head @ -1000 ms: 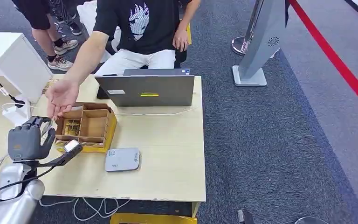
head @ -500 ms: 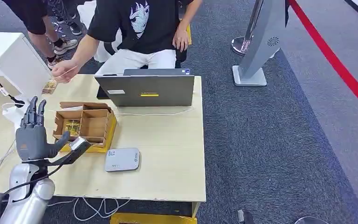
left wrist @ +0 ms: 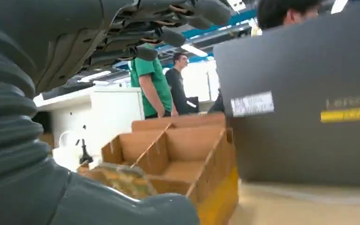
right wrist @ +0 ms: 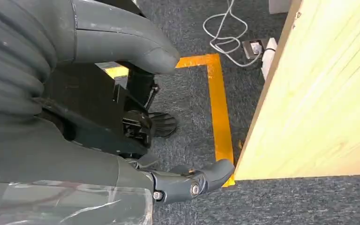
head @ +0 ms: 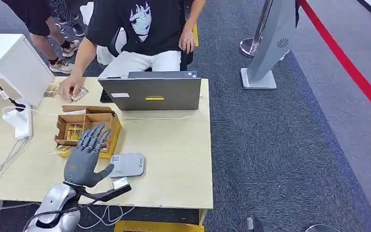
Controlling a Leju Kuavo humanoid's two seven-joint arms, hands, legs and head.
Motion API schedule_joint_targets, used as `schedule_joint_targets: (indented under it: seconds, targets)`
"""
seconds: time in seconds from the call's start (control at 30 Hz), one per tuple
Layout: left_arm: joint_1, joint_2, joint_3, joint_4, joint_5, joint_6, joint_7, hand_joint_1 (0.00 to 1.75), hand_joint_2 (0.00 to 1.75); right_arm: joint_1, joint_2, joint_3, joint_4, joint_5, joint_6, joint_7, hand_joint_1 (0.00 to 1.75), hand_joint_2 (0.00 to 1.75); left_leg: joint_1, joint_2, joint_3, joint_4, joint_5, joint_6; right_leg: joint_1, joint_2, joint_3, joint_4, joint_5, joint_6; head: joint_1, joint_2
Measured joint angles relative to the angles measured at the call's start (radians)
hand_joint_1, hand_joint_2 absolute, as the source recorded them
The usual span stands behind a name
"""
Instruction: Pass the card to the sensor for recognition and then transmit it.
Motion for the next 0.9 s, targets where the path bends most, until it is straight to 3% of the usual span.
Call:
schedule_joint_targets:
  seconds: [0.1,0.27,0.43,0.9]
  targets:
    - [0.001,0.035,-0.011,0.017,-0.119,0.022,0.074,0.00,1.75,0.000,0.000,0.001,0.000,0.000,0.000,0.002,0.00,1.75,0.000,0.000,0.000,0.000,0.000,0.000,0.000,0.000,0.000,0.000,0.000,0.000,0.000,0.000]
    - [-0.004,0.069,-0.011,0.066,-0.202,0.109,0.136,0.00,1.75,0.000,0.000,0.004,0.000,-0.002,-0.002,0.002,0.00,1.75,0.000,0.000,0.000,0.000,0.000,0.000,0.000,0.000,0.000,0.000,0.000,0.000,0.000,0.000]
    - [-0.019,0.078,-0.009,0.117,-0.212,0.168,0.160,0.00,1.75,0.000,0.000,0.011,0.000,-0.004,-0.005,0.005,0.00,1.75,0.000,0.000,0.000,0.000,0.000,0.000,0.000,0.000,0.000,0.000,0.000,0.000,0.000,0.000]
    - [-0.116,0.073,0.012,0.286,-0.178,0.166,0.158,0.00,1.75,-0.001,0.000,0.021,0.000,-0.004,-0.005,0.012,0.00,1.75,0.000,0.000,0.000,0.000,0.000,0.000,0.000,0.000,0.000,0.000,0.000,0.000,0.000,0.000]
